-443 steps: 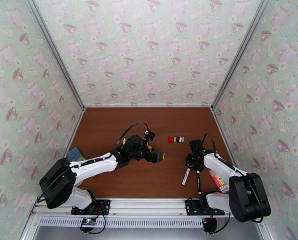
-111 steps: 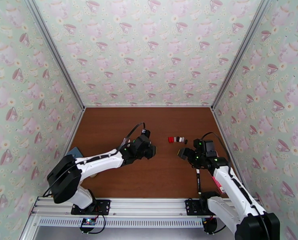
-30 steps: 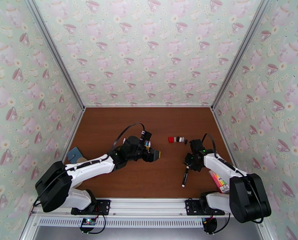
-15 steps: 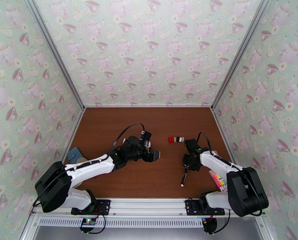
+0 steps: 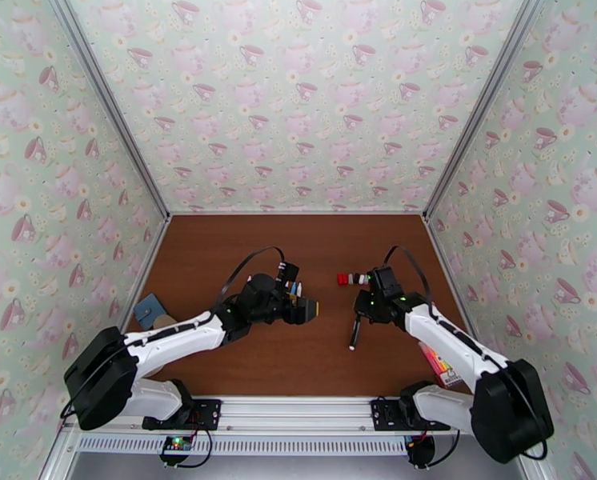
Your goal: Open the pen caps
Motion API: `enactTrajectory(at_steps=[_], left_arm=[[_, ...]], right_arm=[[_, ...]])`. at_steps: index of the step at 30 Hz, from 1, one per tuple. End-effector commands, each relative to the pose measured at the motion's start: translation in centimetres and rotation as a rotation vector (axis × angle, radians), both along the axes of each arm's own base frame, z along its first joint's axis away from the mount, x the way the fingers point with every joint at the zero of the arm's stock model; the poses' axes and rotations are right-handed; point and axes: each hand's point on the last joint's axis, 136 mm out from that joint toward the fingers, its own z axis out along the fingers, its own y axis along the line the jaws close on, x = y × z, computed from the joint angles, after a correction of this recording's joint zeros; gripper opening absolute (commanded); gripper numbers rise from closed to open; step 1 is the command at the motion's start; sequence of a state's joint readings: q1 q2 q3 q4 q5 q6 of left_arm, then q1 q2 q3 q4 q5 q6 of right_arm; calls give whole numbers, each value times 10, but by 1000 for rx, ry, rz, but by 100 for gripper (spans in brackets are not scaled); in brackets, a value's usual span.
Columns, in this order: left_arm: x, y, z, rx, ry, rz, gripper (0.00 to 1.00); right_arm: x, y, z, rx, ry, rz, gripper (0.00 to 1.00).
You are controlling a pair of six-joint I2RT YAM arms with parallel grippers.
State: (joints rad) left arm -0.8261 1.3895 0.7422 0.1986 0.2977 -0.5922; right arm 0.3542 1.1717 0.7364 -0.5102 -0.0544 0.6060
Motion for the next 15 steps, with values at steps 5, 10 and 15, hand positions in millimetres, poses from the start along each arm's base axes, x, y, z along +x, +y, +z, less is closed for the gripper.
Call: enactTrajectory(at_steps=[5,10,15], left_arm=[[-3,-26,0,-89,34,-50,80],[1,-38,3,-134,47,-42,74],[-4,-58,15,-174,52,-118,70]], right_arm=[[19,45,77,258,-213,116,13],[17,64,104,408,-260,159,13],[16,72,119,484,-300,179,13]])
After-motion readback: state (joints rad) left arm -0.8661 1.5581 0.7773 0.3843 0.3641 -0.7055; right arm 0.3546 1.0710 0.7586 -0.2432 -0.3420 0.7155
